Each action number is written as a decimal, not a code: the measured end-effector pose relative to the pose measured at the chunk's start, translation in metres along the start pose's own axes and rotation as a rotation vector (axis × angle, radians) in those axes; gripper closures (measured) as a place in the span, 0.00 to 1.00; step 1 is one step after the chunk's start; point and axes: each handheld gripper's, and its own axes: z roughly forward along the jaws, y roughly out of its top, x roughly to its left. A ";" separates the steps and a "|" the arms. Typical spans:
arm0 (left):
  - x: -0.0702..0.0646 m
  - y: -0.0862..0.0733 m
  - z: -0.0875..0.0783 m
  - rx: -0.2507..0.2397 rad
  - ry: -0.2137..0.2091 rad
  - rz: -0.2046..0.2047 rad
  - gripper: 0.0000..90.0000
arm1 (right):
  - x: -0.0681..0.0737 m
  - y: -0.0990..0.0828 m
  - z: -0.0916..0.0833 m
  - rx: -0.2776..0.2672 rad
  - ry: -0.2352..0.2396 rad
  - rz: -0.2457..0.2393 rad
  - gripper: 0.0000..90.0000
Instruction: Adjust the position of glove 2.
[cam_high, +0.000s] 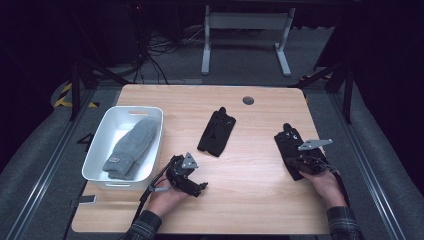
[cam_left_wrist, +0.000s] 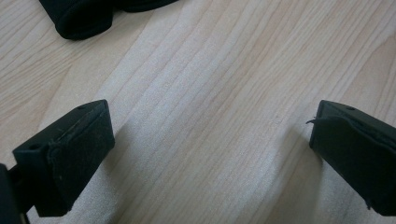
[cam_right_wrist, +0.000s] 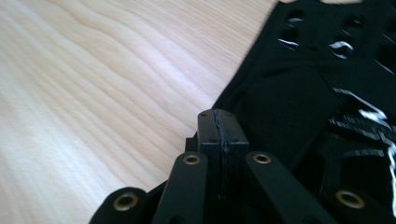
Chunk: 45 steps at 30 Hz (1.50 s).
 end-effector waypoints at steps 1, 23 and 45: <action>0.000 0.000 0.000 0.000 0.000 0.000 0.00 | 0.004 0.001 0.001 0.000 0.016 -0.007 1.00; 0.000 0.000 0.000 0.004 -0.001 -0.005 0.00 | 0.015 0.018 -0.006 -0.084 0.005 -0.015 1.00; 0.000 0.000 0.000 -0.001 0.000 0.000 0.00 | 0.005 0.006 0.011 -0.049 -0.018 0.027 1.00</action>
